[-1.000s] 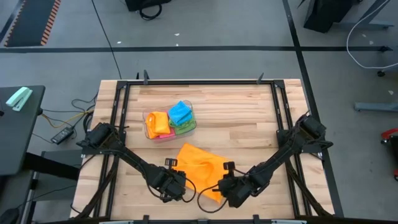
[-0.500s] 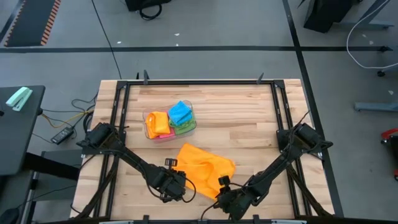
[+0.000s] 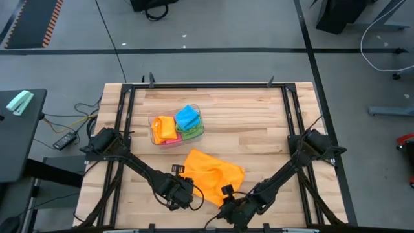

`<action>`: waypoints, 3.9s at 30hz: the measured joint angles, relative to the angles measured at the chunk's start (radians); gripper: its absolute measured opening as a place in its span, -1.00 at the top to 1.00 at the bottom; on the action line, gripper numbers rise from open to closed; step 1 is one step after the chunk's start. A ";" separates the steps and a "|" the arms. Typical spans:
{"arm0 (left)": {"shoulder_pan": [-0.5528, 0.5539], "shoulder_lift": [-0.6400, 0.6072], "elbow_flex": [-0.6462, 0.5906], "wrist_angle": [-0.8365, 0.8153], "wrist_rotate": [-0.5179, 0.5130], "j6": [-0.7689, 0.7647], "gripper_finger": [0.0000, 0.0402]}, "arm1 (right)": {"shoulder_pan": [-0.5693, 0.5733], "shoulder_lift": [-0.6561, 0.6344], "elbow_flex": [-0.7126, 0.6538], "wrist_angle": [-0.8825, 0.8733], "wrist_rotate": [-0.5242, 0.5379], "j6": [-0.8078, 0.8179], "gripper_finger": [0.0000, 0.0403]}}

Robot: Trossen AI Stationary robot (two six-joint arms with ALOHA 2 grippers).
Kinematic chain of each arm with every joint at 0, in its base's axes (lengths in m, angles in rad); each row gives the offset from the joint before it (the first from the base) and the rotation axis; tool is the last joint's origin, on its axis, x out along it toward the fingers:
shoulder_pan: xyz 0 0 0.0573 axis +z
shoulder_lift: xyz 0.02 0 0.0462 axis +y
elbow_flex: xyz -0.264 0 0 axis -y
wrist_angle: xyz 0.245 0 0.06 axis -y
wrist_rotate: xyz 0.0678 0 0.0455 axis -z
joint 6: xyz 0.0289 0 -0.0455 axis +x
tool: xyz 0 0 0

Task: Fold microfiber towels
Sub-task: Fold the yellow microfiber towel

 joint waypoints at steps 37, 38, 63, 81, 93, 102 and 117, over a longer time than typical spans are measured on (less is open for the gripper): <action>0.000 0.000 0.000 0.000 0.000 0.000 0.63 | 0.023 0.045 0.145 -0.491 0.010 0.060 0.98; 0.000 0.000 0.000 0.000 0.000 0.000 0.64 | 0.027 0.034 0.145 -0.499 0.010 0.065 0.98; 0.003 0.000 0.000 -0.039 -0.039 0.025 0.91 | 0.058 -0.009 0.145 -0.494 0.001 0.047 0.93; -0.005 -0.003 -0.061 -0.055 -0.057 0.030 0.97 | 0.051 -0.009 0.145 -0.492 -0.022 0.062 0.93; -0.014 -0.002 -0.063 -0.085 -0.049 0.025 0.95 | 0.065 -0.009 0.145 -0.521 -0.039 0.101 0.93; -0.016 -0.001 -0.063 -0.117 -0.034 0.026 0.95 | 0.065 -0.009 0.145 -0.554 -0.035 0.095 0.93; -0.037 -0.001 -0.065 -0.149 -0.006 0.024 0.97 | 0.065 -0.010 0.145 -0.577 -0.013 0.149 0.70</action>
